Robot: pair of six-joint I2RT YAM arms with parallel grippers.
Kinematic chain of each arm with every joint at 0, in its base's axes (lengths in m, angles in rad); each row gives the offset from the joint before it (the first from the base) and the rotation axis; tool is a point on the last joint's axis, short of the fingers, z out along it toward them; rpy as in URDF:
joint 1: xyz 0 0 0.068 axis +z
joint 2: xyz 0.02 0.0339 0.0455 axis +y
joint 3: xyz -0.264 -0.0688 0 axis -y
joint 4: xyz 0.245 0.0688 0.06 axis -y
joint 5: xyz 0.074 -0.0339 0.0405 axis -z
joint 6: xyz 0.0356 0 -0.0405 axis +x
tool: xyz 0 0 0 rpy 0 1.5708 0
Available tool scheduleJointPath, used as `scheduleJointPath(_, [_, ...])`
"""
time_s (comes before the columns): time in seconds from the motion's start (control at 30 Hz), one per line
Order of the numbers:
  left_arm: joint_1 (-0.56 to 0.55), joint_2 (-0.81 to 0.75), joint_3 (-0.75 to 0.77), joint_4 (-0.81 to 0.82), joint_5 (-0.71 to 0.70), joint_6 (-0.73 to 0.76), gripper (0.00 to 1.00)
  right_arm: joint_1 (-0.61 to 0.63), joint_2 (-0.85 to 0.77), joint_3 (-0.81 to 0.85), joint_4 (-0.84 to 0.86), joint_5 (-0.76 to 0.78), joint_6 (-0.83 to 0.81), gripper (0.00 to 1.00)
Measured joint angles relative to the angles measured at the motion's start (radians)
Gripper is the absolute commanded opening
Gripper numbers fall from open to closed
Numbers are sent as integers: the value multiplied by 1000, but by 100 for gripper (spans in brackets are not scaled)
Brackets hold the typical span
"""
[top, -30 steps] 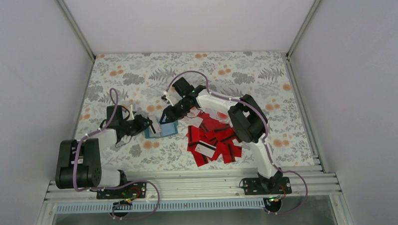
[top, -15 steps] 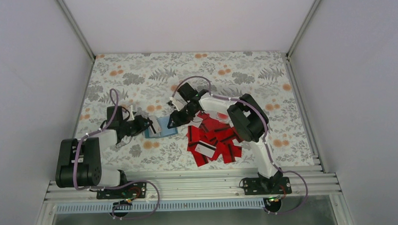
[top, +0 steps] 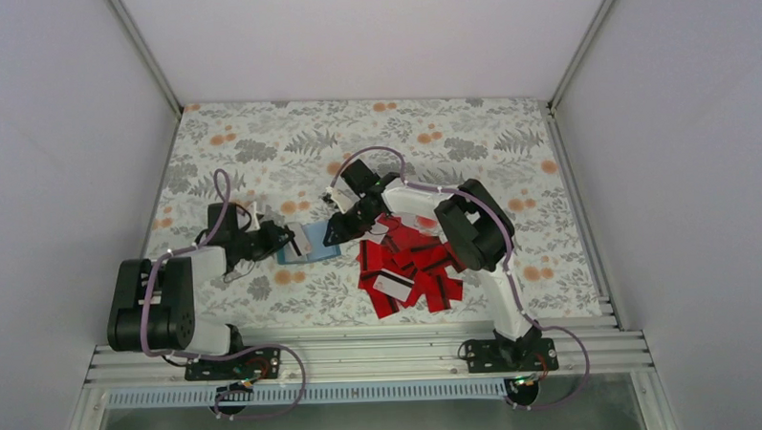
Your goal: Put the credit cards into the card holder
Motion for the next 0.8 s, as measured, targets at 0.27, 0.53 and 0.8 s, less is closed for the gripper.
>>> scheduleJointPath(0.27, [-2,36,0,3,5,15,2,0,0,0,0,0,-3,31])
scheduleJointPath(0.53, [-3,41,8,-11,11,38,2,-1,0,-1,0,0,-13,30])
scheduleJointPath(0.8, [-5,62,30,-30,17,67,2,-1,0,-5,0,-2,-25,30])
